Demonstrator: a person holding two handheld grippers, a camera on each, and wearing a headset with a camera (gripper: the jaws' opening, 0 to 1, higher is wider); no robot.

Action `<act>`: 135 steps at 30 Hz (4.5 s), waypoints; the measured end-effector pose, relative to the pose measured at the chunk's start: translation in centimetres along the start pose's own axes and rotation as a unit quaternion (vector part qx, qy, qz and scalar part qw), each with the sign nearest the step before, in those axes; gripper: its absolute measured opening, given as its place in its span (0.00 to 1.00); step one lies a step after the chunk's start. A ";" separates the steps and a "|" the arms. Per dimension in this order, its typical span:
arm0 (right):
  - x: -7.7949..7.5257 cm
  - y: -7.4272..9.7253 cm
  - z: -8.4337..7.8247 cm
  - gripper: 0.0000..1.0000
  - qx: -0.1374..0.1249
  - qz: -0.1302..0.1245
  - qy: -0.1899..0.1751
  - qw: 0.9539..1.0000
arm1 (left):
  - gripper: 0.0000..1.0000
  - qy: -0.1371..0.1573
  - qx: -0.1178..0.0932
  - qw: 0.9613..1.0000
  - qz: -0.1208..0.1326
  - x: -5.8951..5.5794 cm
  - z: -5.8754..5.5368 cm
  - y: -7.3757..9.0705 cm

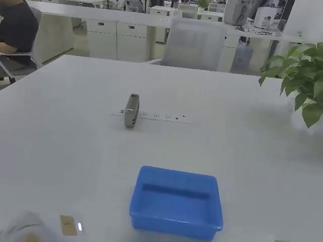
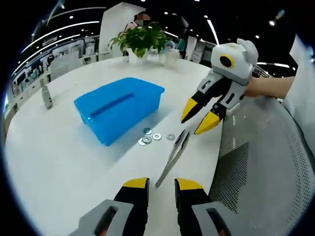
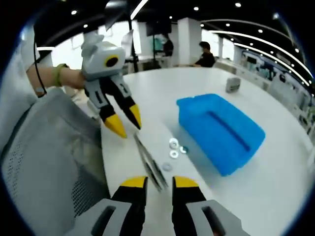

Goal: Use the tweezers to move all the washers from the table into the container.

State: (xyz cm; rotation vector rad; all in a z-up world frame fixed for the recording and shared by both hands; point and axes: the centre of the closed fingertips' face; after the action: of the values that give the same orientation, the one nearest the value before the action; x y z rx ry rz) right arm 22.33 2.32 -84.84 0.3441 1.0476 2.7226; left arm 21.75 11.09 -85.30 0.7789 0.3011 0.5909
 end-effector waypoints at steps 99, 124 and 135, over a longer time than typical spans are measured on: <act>-0.5 -2.1 3.4 0.10 -0.046 -0.007 0.058 0.997 | 0.00 -0.329 -0.049 0.934 -0.130 -4.2 11.1 3.0; -0.3 -1.5 5.0 0.13 -0.122 0.039 -0.027 0.991 | 0.00 -0.288 -0.031 0.940 -0.182 -3.8 11.7 2.4; -0.6 -1.2 5.4 0.07 -0.136 0.039 -0.028 0.989 | 0.00 -0.258 -0.011 0.945 -0.201 -3.8 11.8 1.1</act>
State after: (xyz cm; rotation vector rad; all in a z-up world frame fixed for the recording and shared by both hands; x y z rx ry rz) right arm 24.52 6.39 -81.84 0.4208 0.6473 2.8577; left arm 23.69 2.72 -76.32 0.7930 -0.0346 -0.0049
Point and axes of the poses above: the centre of the closed fingertips' face, and the gripper's own axes: y roughly backward along the fingers, x roughly to its left, z roughly out of its top, and after that the axes turned 8 degrees about z, right-handed
